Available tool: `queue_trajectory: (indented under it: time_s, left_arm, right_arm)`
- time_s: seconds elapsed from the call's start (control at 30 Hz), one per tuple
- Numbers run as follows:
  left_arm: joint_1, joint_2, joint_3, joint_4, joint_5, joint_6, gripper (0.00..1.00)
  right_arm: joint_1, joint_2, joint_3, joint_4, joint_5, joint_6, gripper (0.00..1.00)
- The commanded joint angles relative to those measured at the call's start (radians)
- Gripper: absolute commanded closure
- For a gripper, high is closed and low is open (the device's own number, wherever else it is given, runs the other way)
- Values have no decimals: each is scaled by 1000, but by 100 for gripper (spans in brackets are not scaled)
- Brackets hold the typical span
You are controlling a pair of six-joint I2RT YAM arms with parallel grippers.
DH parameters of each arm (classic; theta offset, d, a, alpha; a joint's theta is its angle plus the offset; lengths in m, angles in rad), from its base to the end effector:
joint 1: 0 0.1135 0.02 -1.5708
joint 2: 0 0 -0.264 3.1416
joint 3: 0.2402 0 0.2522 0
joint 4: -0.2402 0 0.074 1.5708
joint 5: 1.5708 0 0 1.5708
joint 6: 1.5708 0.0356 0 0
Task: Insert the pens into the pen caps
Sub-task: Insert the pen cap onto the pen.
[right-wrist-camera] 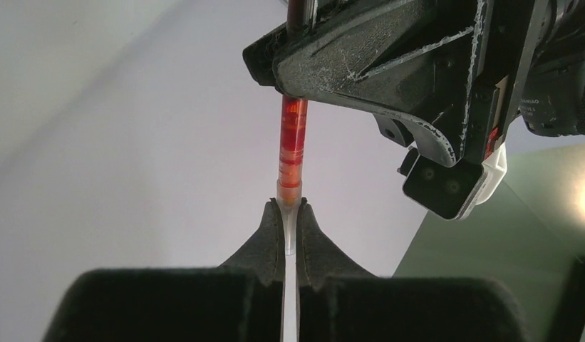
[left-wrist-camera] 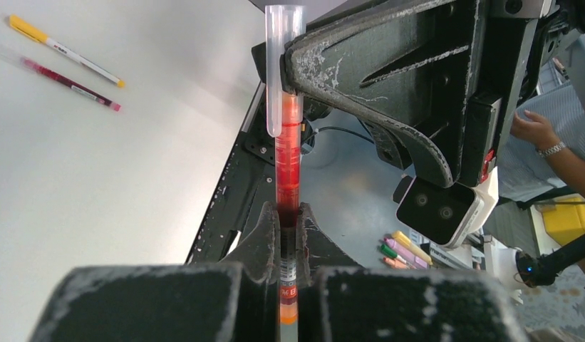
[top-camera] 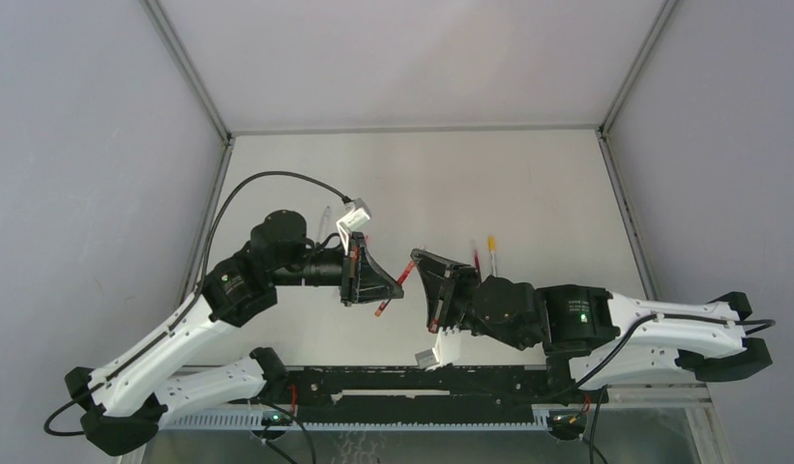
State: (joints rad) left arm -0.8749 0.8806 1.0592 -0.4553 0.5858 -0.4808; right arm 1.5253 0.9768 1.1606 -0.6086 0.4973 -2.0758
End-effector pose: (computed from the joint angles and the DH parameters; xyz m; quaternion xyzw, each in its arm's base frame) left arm 0.1016 -0.1523 0.3913 0.3202 0.7150 -0.5414 0.3051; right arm 0.0260 0.1971 0.3926 -0.8234 -0.0556 -0.3418 0.4495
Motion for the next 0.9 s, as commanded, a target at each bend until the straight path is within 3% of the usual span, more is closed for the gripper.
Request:
queue_trajectory:
  time_s: [0.0,0.37,0.87]
  left_arm:
    - [-4,-24,-2,62,-43,-29,100]
    - [-4,-29,1,136,-86,-126,100]
    - [-5,-31,-10,145,-131,-142,100]
  right_arm:
    - [29,15,22,53,11,28,100]
    - [75,84,0,45,35,78,100]
    - [216,129,-45,24,34,119,100]
